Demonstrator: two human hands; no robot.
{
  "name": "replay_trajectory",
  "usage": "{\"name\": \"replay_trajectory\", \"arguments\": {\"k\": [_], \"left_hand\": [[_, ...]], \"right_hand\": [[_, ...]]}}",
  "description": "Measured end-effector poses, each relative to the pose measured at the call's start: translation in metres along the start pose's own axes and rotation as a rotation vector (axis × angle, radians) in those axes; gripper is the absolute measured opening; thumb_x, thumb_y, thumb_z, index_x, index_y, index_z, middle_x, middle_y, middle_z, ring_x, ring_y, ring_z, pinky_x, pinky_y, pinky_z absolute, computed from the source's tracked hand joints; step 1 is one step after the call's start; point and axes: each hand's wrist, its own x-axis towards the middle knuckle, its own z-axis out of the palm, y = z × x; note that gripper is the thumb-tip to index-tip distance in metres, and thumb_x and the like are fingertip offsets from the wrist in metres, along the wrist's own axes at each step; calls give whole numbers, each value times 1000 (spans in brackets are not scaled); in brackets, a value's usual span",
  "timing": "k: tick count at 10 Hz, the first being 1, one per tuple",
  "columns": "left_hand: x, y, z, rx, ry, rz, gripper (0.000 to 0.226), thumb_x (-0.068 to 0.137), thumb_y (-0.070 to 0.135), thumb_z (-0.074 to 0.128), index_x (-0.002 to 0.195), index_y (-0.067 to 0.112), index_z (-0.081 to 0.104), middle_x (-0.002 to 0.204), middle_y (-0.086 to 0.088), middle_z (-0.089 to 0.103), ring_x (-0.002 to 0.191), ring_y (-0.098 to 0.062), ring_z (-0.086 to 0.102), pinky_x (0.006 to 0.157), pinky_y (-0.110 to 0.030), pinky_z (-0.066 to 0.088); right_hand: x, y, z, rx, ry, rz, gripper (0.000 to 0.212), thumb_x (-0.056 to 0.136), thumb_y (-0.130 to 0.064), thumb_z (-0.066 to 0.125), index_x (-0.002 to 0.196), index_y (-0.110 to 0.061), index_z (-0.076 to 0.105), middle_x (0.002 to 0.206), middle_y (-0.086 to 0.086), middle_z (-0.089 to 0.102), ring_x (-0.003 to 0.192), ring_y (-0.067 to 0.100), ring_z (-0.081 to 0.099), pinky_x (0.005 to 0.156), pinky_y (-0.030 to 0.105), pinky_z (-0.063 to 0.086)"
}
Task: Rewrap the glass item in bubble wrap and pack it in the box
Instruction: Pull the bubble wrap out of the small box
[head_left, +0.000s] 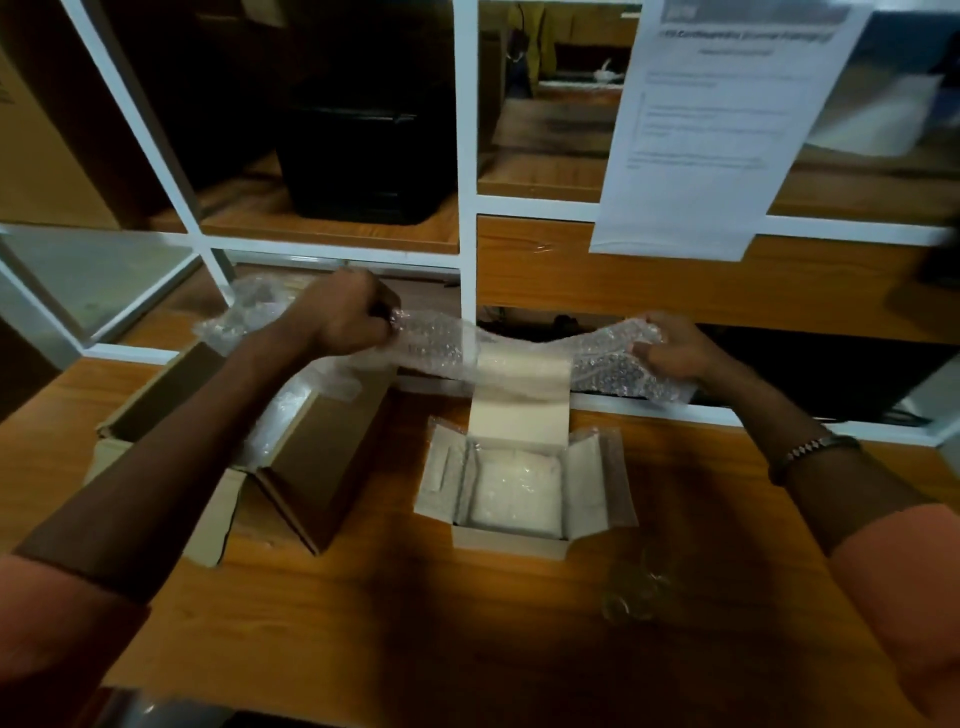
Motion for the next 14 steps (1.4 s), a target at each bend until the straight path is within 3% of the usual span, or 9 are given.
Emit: {"name": "replay_trajectory", "arguments": {"k": [1, 3, 4, 8, 9, 10, 11, 12, 14], "left_hand": [[5, 19, 4, -189, -26, -15, 22, 88, 3, 67, 69, 15, 69, 70, -6, 70, 65, -30, 65, 62, -32, 46], [15, 25, 45, -90, -221, -58, 26, 93, 29, 54, 92, 14, 74, 78, -3, 70, 71, -23, 67, 66, -32, 52], [24, 11, 76, -6, -259, -24, 60, 79, 60, 40, 110, 25, 77, 99, -3, 77, 91, -25, 72, 83, -38, 58], [30, 3, 149, 298, -203, -27, 32, 88, 45, 62, 111, 26, 73, 113, -3, 74, 108, -29, 69, 97, -53, 56], [26, 12, 153, 348, -172, 71, 43, 95, 43, 64, 133, 23, 65, 139, -9, 65, 132, -31, 58, 114, -55, 42], [19, 23, 167, 327, -84, 172, 55, 97, 43, 63, 146, 20, 56, 146, -13, 58, 135, -34, 53, 111, -53, 42], [10, 41, 192, 265, -86, 322, 57, 96, 53, 57, 142, 20, 60, 140, -13, 61, 131, -35, 56, 107, -52, 44], [2, 47, 218, 347, -279, 399, 70, 97, 66, 47, 153, 25, 51, 160, -11, 48, 149, -33, 41, 120, -55, 32], [-10, 35, 260, 385, -433, 435, 82, 94, 69, 54, 161, 24, 40, 172, -8, 31, 162, -28, 19, 130, -57, 9]], "right_hand": [[-6, 19, -7, 114, 54, 70, 45, 108, -15, 60, 151, -11, 50, 122, 16, 68, 84, 25, 66, 65, 37, 54], [-17, 50, -5, 47, -127, 161, 25, 96, -17, 77, 121, -14, 72, 107, 12, 77, 90, 28, 74, 73, 42, 60], [-24, 61, 0, -43, -346, 192, 28, 92, -16, 82, 119, -17, 74, 112, 6, 76, 99, 25, 74, 81, 40, 63], [-22, 92, 11, -178, -514, 392, 72, 79, -12, 92, 138, -30, 54, 148, 11, 53, 123, 37, 62, 93, 51, 62], [-15, 78, 24, -478, -462, 236, 114, 76, -31, 95, 165, -24, 24, 171, 11, 25, 151, 39, 36, 116, 53, 45], [-18, 50, 50, -600, -262, -64, 98, 75, -53, 90, 156, -30, 40, 161, 13, 34, 149, 41, 30, 117, 57, 36], [-32, 25, 91, -602, -364, -283, 70, 84, -60, 80, 143, -36, 53, 147, 7, 45, 143, 34, 34, 113, 51, 32], [-40, 24, 133, -753, -585, -322, 68, 95, -53, 69, 156, -36, 43, 157, 6, 44, 148, 32, 35, 117, 52, 27], [-49, 38, 156, -778, -570, -403, 52, 104, -32, 60, 155, -24, 48, 150, 7, 56, 140, 29, 51, 110, 44, 39]]}}
